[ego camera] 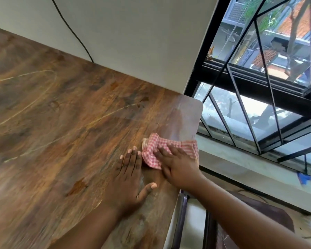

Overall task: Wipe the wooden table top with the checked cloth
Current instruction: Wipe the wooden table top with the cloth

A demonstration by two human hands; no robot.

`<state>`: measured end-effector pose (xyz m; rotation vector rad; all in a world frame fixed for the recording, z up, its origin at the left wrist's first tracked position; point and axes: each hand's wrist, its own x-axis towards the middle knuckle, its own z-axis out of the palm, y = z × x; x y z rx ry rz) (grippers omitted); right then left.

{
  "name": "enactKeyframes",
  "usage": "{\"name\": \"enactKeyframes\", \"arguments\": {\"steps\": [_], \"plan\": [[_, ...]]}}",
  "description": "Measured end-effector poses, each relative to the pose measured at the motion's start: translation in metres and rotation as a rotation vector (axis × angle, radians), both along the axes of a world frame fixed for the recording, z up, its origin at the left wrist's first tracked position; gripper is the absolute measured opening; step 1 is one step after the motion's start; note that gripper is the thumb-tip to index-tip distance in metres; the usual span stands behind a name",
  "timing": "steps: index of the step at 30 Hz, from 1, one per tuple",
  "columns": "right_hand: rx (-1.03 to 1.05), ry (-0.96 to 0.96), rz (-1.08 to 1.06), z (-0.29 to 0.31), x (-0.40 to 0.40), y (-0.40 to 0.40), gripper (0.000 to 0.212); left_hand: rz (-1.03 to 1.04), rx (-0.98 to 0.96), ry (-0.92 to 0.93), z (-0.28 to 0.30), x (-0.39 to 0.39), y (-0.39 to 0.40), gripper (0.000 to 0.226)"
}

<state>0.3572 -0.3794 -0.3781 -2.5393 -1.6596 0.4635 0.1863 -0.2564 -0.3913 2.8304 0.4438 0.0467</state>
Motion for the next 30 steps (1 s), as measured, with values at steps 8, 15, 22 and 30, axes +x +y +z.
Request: {"name": "enactKeyframes", "arguments": {"steps": [8,15,22,30], "plan": [[0.031,-0.093,-0.309,-0.008,0.078,0.006,0.050,-0.011,0.051,-0.005,0.000,0.000,0.001,0.087],[-0.030,-0.018,-0.490,-0.007,0.164,0.057,0.051,-0.009,0.056,0.011,-0.001,0.001,0.003,0.087],[0.014,-0.032,-0.491,-0.005,0.163,0.090,0.054,0.003,0.041,0.024,-0.006,0.002,0.005,0.090],[0.072,0.037,-0.099,-0.009,0.041,0.086,0.051,-0.014,0.044,0.052,-0.004,0.002,0.004,0.089]]}}
